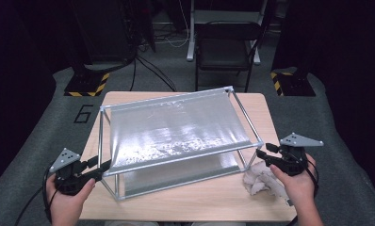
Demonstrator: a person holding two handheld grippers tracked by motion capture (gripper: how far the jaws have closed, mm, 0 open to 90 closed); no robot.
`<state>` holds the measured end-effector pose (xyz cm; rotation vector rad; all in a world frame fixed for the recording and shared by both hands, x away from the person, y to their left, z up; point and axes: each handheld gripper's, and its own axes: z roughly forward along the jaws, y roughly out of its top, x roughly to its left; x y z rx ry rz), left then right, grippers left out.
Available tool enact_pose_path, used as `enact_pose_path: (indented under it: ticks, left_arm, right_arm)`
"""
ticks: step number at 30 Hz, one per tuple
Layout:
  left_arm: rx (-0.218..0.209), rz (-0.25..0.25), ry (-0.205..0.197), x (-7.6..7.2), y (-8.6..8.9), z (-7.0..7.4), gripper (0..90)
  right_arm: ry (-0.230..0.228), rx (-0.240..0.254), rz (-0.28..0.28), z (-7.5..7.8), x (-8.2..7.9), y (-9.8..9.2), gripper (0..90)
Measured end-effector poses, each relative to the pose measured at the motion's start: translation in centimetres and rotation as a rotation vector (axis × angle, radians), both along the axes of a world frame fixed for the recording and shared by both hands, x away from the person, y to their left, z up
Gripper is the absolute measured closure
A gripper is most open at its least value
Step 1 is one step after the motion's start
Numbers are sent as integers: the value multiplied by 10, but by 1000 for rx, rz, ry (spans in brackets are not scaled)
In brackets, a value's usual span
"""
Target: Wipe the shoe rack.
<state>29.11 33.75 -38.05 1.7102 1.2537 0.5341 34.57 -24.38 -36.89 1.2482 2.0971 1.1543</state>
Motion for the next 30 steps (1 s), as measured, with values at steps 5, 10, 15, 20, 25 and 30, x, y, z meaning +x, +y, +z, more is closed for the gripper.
enact_pose_path:
  ticks: [5, 10, 15, 20, 25, 30]
  left_arm:
    - [-6, -13, 5, -1, -3, 1, 492]
    - [-3, -14, -8, -2, -9, 0, 483]
    - [8, -27, 2, -3, -13, -1, 478]
    - [13, -18, -1, -6, -15, -2, 474]
    - [0, -5, -8, -9, -12, -4, 462]
    - [-11, 14, -13, -10, -11, -5, 456]
  right_arm:
    - [6, 9, 43, 1, -15, 3, 512]
    - [18, 16, 108, -1, -15, 16, 504]
    - [36, 20, 135, -3, -7, 32, 494]
    - [50, 8, 163, -5, 1, 45, 493]
    - [54, 13, 171, -4, 8, 57, 490]
    - [54, 20, 178, -2, 17, 68, 488]
